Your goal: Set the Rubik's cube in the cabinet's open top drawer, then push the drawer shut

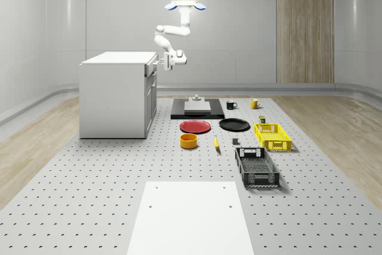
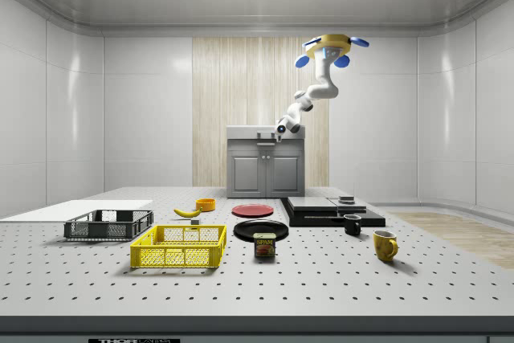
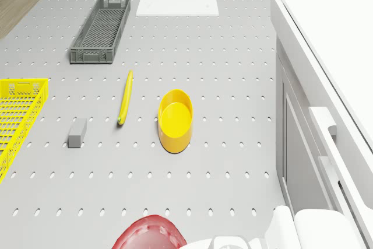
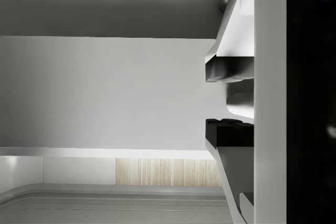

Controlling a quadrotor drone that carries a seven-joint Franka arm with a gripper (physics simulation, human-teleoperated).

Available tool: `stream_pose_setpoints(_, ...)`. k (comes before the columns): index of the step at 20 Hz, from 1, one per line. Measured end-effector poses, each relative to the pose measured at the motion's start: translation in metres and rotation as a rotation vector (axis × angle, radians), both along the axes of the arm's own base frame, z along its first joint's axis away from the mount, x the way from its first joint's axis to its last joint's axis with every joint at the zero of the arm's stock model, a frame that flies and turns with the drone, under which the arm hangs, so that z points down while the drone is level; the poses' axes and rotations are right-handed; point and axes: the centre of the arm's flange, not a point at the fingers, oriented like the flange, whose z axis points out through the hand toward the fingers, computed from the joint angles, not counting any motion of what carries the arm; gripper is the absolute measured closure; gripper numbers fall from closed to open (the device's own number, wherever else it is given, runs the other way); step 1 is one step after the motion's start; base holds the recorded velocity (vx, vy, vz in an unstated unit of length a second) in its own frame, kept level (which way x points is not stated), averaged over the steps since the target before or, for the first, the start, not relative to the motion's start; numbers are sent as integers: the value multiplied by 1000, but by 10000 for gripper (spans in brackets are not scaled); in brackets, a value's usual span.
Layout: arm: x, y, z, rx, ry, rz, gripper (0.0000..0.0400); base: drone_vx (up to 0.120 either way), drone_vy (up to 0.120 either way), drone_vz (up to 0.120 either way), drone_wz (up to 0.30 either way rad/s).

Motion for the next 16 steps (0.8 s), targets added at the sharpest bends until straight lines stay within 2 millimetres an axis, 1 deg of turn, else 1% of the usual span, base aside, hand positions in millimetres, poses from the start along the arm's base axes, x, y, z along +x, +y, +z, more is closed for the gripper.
stream_pose_setpoints(4,-2,5,8,0,7,0,296,0,120,0,0)
stream_pose_setpoints(16,-5,10,19,0,12,1,295,0,0,0,0)
